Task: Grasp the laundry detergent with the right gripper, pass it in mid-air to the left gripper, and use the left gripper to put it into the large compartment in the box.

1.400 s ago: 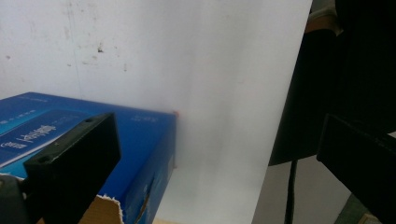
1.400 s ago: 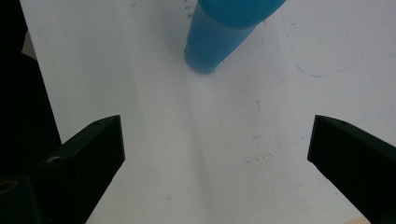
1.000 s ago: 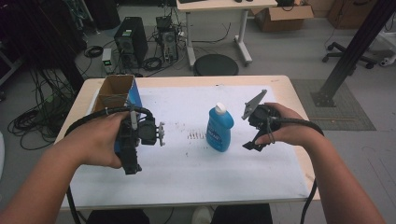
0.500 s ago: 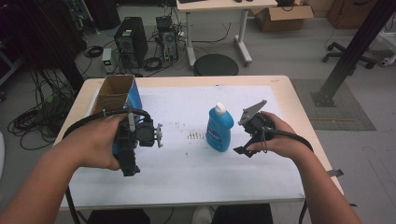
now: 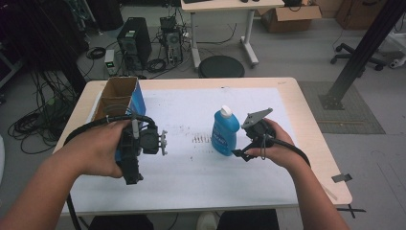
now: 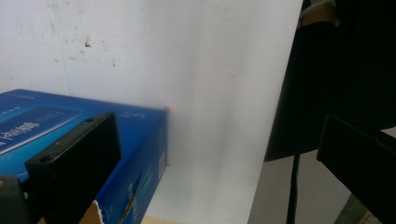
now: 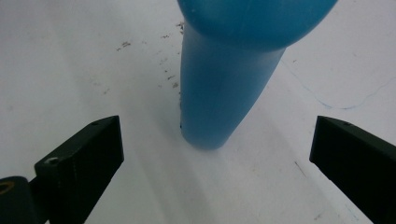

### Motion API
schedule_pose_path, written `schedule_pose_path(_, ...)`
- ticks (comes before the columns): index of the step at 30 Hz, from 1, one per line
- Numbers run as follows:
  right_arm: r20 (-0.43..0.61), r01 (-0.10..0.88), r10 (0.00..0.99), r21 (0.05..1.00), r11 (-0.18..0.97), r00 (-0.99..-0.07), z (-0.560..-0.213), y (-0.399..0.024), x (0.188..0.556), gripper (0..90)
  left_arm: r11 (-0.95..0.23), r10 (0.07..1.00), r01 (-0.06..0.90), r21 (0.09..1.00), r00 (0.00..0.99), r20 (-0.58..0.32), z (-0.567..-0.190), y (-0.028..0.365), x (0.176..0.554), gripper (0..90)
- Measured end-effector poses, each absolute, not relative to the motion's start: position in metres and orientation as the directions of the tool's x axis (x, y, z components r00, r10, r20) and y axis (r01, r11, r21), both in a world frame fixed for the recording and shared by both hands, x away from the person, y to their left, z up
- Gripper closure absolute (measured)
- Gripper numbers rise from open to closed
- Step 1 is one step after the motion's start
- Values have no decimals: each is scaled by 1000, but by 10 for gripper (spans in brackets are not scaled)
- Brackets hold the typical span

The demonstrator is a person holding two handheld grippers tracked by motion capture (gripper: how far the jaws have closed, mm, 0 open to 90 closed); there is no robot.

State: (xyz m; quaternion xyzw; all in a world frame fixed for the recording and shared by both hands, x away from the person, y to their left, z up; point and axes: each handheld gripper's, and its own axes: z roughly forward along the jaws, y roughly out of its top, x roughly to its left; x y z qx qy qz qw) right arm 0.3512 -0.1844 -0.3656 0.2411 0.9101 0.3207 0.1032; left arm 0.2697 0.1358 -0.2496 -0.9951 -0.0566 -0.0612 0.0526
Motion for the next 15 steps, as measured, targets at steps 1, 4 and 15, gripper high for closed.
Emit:
schedule_pose_path(1, -28, 377, 511, 640, 670, -859, -367, -184, 352, 29, -988, 105, 119, -98, 986, 130, -250, 136, 269, 4)
schedule_pose_path(4, -21, 384, 523, 652, 654, -852, -371, -183, 353, 25, -989, 100, 114, -94, 985, 142, -249, 136, 268, 4)
schedule_pose_path(15, -8, 397, 571, 711, 581, -821, -380, -181, 355, 23, -991, 80, 94, -92, 986, 149, -249, 133, 264, 4)
